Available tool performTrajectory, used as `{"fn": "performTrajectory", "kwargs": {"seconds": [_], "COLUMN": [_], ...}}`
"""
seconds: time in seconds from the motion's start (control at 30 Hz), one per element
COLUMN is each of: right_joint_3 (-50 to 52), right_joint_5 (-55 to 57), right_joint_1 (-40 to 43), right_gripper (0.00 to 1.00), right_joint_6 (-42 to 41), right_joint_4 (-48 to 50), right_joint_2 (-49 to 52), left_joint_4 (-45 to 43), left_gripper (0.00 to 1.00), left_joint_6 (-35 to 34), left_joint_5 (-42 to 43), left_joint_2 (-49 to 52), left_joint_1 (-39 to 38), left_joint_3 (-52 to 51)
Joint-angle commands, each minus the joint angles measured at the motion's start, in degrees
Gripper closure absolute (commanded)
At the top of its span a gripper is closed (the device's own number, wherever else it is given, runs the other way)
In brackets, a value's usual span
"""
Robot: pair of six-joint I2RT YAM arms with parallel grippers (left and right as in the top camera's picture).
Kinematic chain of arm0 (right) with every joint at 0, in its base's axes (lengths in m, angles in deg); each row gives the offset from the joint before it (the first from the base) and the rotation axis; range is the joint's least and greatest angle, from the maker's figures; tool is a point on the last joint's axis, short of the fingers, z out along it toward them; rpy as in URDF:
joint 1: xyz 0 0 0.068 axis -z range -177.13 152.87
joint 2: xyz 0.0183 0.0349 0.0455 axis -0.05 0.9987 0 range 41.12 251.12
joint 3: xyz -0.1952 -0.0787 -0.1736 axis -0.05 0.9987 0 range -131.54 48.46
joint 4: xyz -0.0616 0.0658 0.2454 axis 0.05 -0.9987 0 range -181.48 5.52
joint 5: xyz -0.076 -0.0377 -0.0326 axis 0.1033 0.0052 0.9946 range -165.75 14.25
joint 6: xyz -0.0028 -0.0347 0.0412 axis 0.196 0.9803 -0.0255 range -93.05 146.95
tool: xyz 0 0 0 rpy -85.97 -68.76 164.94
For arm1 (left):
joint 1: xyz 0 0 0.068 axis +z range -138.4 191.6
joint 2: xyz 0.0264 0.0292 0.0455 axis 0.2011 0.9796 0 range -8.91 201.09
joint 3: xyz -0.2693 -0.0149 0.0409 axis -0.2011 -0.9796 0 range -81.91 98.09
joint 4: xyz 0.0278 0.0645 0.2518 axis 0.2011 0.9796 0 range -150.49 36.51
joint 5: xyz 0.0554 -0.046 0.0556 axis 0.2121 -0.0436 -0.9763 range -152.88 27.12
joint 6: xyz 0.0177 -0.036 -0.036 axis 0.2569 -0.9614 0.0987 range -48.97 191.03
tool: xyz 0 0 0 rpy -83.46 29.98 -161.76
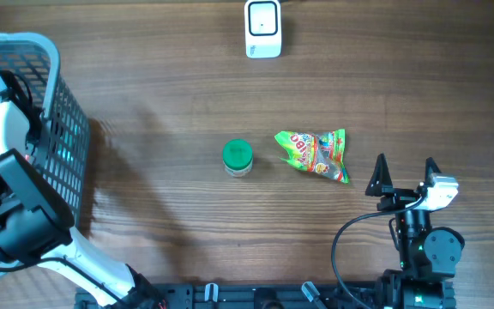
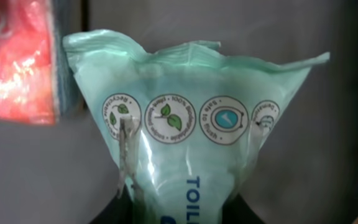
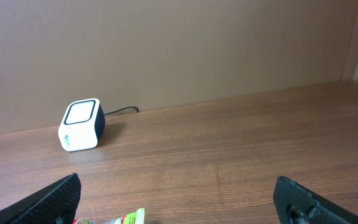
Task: Scan the item barcode
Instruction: 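Grasp the mint-green tissue pack in the basket with the left gripper, then carry the mint-green tissue pack out and place it beside the jar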
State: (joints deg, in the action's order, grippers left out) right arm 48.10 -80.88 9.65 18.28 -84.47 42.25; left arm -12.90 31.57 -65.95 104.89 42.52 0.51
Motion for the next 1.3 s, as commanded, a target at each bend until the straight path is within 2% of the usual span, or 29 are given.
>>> {"fn": "performTrajectory", "kwargs": {"seconds": [0.0, 0.1, 0.23, 0.3, 0.4, 0.47, 0.57, 0.67, 0.9, 0.97, 1.07, 1.17, 1.27], "right_joint_3": [0.1, 0.1, 0.1, 0.1, 0.1, 0.1, 0.1, 0.1, 0.1, 0.1, 0.1, 0.1, 0.1], "right_joint_5": [-0.7, -0.7, -0.7, -0.7, -0.7, -0.7, -0.7, -0.7, -0.7, -0.7, -0.7, -0.7, -0.7], "right_joint_1": [-0.2, -0.2, -0.2, -0.2, -0.2, -0.2, -0.2, -0.2, -0.2, -0.2, -0.2, -0.2, -0.2], "right_gripper": [0.0, 0.0, 0.0, 0.0, 0.0, 0.0, 0.0, 0.0, 0.0, 0.0, 0.0, 0.0, 0.0], "right_joint_6": [1.0, 1.0, 1.0, 1.0, 1.0, 1.0, 1.0, 1.0, 1.0, 1.0, 1.0, 1.0, 1.0], "right_joint_4": [0.3, 0.3, 0.3, 0.3, 0.3, 0.3, 0.3, 0.3, 0.3, 0.3, 0.3, 0.3, 0.3], "right_joint_2": [-0.1, -0.1, -0.1, -0.1, -0.1, -0.1, -0.1, -0.1, -0.1, -0.1, -0.1, -0.1, -0.1], "left_joint_4": [7.4, 14.4, 25.6, 30.3, 33.8, 35.2, 38.7, 41.6, 43.3, 43.0, 40.0, 33.3, 30.5], "left_gripper": [0.81, 0.83, 0.87, 0.88, 0.88, 0.88, 0.87, 0.86, 0.87, 0.88, 0.91, 0.91, 0.91], "left_joint_6": [1.7, 1.7, 1.7, 1.7, 1.8, 3.0, 8.9, 21.7, 43.9, 49.7, 58.1, 58.5, 58.3], "left_joint_5": [0.1, 1.3, 7.6, 12.7, 20.5, 21.1, 21.0, 21.0, 22.2, 27.6, 43.1, 53.2, 62.3], "left_joint_2": [-1.2, -3.3, -8.4, -11.8, -17.1, -21.5, -26.1, -26.9, -24.9, -24.5, -23.8, -23.1, -20.8], "left_joint_1": [2.1, 3.6, 5.9, 5.9, 4.2, 1.0, -8.8, -20.5, -40.5, -43.8, -48.8, -51.5, -51.8], "left_joint_3": [5.5, 13.6, 31.1, 38.4, 42.6, 42.6, 42.6, 42.5, 36.2, 33.4, 25.6, 16.5, 10.1]}}
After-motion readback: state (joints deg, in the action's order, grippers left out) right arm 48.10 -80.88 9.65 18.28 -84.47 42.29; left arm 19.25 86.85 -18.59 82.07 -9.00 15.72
